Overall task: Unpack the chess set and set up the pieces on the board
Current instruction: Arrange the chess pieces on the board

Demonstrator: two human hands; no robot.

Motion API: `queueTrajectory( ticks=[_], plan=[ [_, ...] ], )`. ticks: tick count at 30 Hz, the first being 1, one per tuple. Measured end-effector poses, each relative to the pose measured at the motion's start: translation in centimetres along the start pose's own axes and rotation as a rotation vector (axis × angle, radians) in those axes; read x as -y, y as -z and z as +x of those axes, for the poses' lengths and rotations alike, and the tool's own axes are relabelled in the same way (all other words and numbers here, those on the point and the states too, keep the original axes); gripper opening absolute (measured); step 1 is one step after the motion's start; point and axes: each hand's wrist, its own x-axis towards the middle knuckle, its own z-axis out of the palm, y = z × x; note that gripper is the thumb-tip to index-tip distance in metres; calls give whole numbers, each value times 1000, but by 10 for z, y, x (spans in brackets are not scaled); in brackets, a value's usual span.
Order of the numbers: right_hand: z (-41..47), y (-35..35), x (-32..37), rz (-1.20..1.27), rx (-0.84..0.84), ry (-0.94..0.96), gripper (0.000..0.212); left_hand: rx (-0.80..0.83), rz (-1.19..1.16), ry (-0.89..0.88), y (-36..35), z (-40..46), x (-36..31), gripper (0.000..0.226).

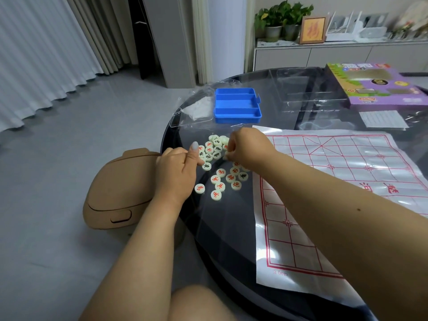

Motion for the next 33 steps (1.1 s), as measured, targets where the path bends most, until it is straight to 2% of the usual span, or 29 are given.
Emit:
queueTrajectory(
  ticks=[6, 12, 17, 22, 29, 33],
  plan=[
    [0, 3, -6, 81, -35, 28, 23, 26, -2, -10, 0, 0, -1, 74],
    [-2, 0, -14, 113, 3, 49, 20, 72, -8, -38, -1, 0, 1, 73],
    [-13, 21, -24, 195, -16, 88, 11, 134, 155, -39, -5, 3, 2, 82],
    [-30, 36, -29, 33, 211, 175, 10, 120, 144, -38, -6, 3, 4, 82],
    [-35, 27, -26, -59, 237, 215, 26, 111, 102, -32, -3, 1, -1, 73],
    [-36, 27, -26, -48, 226, 222, 26, 111, 95, -37, -3, 1, -1, 73]
  ],
)
